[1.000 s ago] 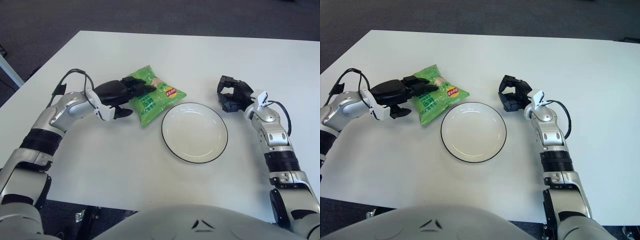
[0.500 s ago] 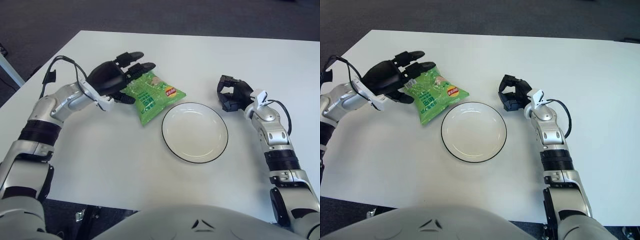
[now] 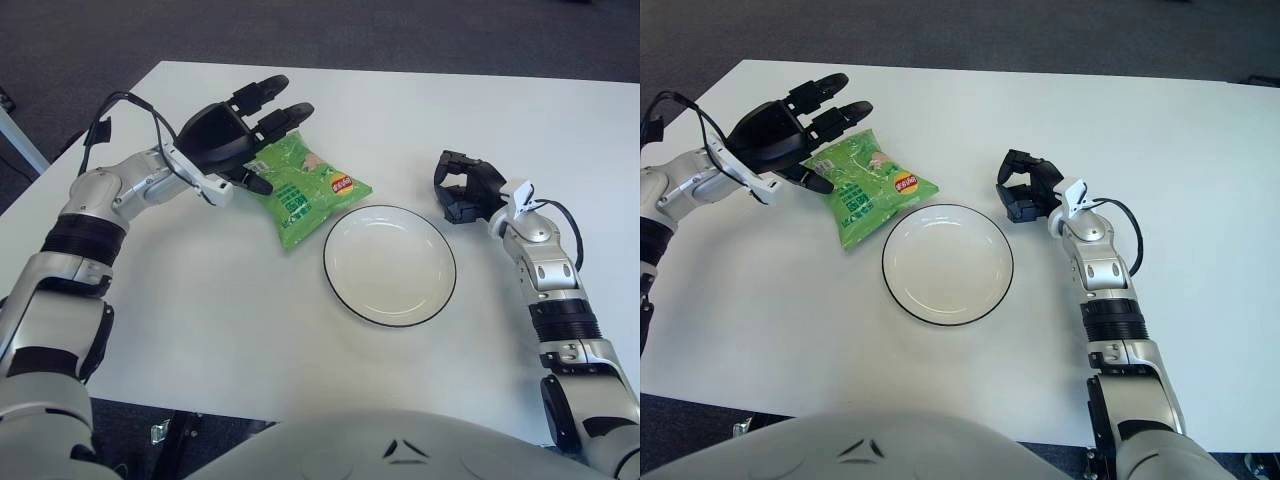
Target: Put the snack into the plate.
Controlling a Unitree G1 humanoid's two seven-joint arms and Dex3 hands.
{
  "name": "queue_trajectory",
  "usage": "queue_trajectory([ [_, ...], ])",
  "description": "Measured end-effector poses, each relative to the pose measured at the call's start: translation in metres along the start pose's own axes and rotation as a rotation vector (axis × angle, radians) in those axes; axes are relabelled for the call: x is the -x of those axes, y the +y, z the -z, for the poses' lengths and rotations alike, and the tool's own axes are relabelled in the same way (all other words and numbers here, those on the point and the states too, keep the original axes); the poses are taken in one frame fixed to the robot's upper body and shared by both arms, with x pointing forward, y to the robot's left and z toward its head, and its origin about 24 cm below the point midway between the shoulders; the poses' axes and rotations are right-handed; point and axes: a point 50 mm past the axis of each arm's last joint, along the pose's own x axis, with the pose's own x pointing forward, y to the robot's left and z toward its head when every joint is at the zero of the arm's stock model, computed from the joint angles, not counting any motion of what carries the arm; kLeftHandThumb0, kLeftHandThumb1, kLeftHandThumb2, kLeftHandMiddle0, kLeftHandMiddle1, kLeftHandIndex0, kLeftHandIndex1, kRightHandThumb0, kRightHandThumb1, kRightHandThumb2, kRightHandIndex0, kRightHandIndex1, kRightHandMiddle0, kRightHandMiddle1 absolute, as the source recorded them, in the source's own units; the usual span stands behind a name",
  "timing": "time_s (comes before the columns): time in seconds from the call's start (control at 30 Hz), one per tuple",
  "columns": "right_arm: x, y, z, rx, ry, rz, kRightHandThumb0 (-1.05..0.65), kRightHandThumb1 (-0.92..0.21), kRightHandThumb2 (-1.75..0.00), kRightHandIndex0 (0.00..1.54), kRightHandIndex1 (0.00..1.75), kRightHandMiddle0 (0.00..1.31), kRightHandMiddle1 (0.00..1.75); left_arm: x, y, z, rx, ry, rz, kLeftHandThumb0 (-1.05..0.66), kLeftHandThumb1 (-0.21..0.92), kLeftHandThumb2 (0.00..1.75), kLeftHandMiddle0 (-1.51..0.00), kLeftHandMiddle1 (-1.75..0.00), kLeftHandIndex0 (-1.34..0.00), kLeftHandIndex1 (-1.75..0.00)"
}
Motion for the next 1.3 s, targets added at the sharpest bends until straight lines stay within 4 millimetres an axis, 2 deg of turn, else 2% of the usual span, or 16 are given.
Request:
queue_trajectory([
  [0.53,0.000,-0.001,0.000,0.003,0.003,-0.001,-0.46,-0.41,-1.21,1.25,1.75,0.54,1.75,-0.019,-0.003,0.004,0.007,-0.087,0.073,-0.97,0.87,0.25,0.00,0.00,0.00,0.00],
  [0.8,0.000,-0.001,0.000,0.003,0.003,-0.005,-0.46,-0.41,-1.21,1.25,1.75,0.55,1.75,-0.030,-0.014,0.003,0.049,-0.151,0.164,-0.99,0.85,0.23,0.00,0.00,0.00,0.00],
  [1.07,0.000,-0.001,0.000,0.004,0.002,-0.009,-0.46,-0.41,-1.21,1.25,1.75,0.55,1.75,-0.033,-0.022,-0.003,0.088,-0.231,0.319,-1.01,0.82,0.22,0.00,0.00,0.00,0.00],
  [1.3,0.002,-0.001,0.000,0.004,0.003,-0.004,-0.46,-0.41,-1.21,1.26,1.75,0.55,1.75,-0.037,-0.023,-0.004,0.089,-0.282,0.531,-0.99,0.80,0.21,0.00,0.00,0.00,0.00],
])
